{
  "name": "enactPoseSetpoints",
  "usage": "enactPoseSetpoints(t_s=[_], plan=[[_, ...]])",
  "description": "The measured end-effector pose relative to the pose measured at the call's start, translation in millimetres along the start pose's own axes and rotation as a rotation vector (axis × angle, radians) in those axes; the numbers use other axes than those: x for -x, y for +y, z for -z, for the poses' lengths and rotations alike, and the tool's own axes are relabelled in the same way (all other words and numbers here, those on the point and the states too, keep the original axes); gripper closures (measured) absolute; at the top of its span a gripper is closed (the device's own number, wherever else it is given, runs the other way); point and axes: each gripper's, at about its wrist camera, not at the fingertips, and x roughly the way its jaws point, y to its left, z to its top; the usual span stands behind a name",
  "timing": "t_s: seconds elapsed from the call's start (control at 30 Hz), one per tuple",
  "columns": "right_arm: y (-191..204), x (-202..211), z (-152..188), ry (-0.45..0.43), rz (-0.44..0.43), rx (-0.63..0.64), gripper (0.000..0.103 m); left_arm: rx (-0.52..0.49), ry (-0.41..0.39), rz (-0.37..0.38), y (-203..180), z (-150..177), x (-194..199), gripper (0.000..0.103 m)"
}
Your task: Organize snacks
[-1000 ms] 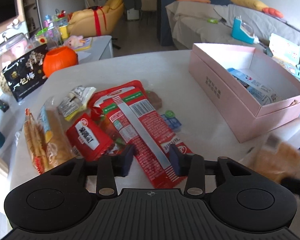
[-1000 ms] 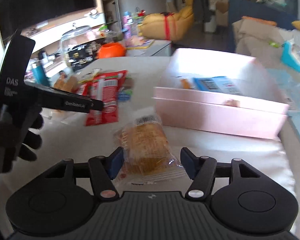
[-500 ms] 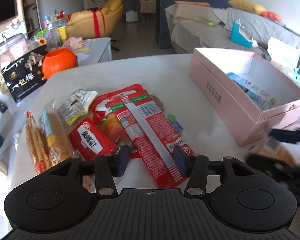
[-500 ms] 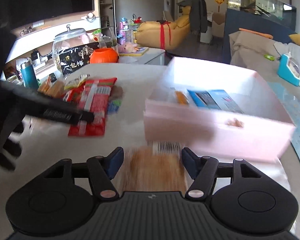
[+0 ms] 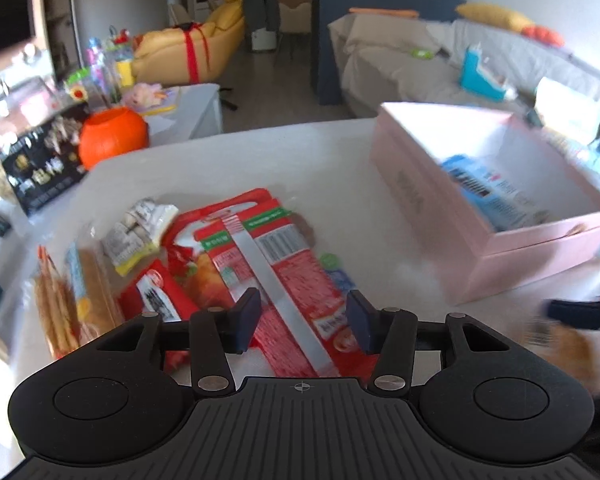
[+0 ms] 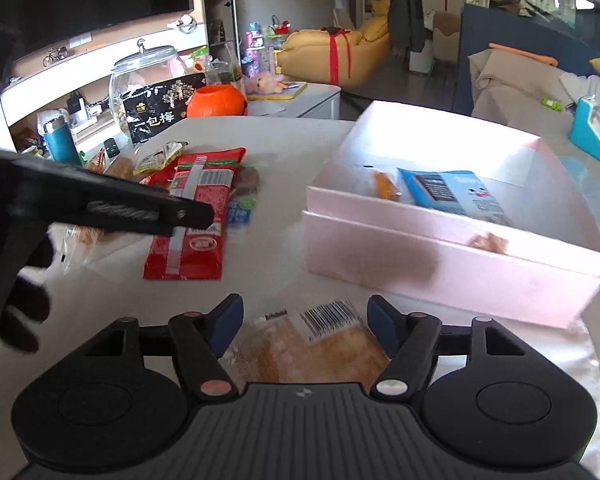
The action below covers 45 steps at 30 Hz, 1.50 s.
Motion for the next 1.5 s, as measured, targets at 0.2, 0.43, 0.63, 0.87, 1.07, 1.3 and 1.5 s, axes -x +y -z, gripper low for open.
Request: enactPoseSetpoints(t_s=[0.2, 0.43, 0.63, 0.87, 1.07, 1.3, 1.5], plan=[[-12.3, 26.1, 24.1, -0.028, 0.071, 0.001, 0.028, 0.061, -0.003, -0.035, 15.8, -0.7, -8.3, 0.041], [-21.5, 27.0, 37.3, -0.039, 0.087, -0.038, 0.021, 0.073, 0.011, -0.008, 12.5, -6.6, -17.0, 0.033], [-27.7, 27.0, 40.4, -0.042, 0.063, -0.068, 0.021, -0.035, -0.008, 0.073, 2.6, 6.8, 2.1, 0.067], [-33.2, 24.9, 39.2, -0.024, 0.049, -0.109, 0.019, -0.088, 0.037, 0.154, -1.0, 34.2, 36.5, 0.067], [-31.3, 22.9, 38.3, -0.018, 0.058, -0.098, 0.018, 0.020, -0.017, 0.147, -0.1, 13.8, 38.1, 0.067], [-31.0, 23.0, 38.6, -0.020, 0.052, -0.106, 0.018, -0.133, -0.001, 0.047, -29.7, 20.1, 14.9, 0.066], [-32.0, 22.5, 38.3, -0.019, 0.052, -0.107, 0.017, -0.146, 0.015, 0.079, -26.4, 17.6, 12.8, 0.066]])
